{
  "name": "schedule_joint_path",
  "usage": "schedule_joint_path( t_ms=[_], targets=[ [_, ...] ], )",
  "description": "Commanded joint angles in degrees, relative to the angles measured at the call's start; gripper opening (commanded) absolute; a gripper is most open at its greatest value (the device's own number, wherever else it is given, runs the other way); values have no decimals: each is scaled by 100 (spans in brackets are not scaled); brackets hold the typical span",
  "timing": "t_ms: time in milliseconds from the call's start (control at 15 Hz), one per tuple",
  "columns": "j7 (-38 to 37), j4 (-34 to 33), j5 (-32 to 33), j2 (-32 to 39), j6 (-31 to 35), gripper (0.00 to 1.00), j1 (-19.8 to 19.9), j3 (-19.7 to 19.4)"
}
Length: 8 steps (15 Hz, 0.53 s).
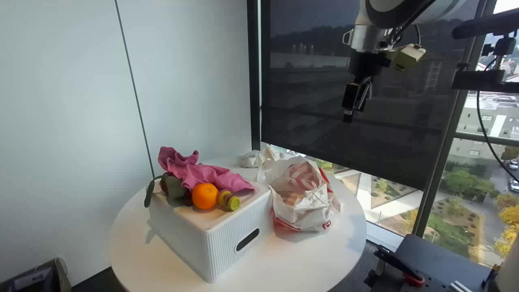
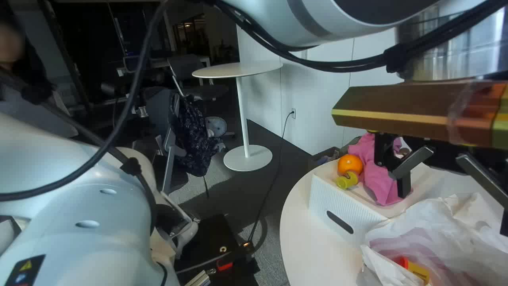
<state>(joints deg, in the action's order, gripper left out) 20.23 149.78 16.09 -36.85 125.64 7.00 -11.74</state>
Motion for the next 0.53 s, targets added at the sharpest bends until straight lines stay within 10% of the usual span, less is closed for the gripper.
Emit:
schedule_joint_path(
  t_ms=[0,467],
  targets=[
    [8,-33,-14,-2,-12,100,11,14],
    [98,45,-155,173,65,100,-158,-12]
  ],
)
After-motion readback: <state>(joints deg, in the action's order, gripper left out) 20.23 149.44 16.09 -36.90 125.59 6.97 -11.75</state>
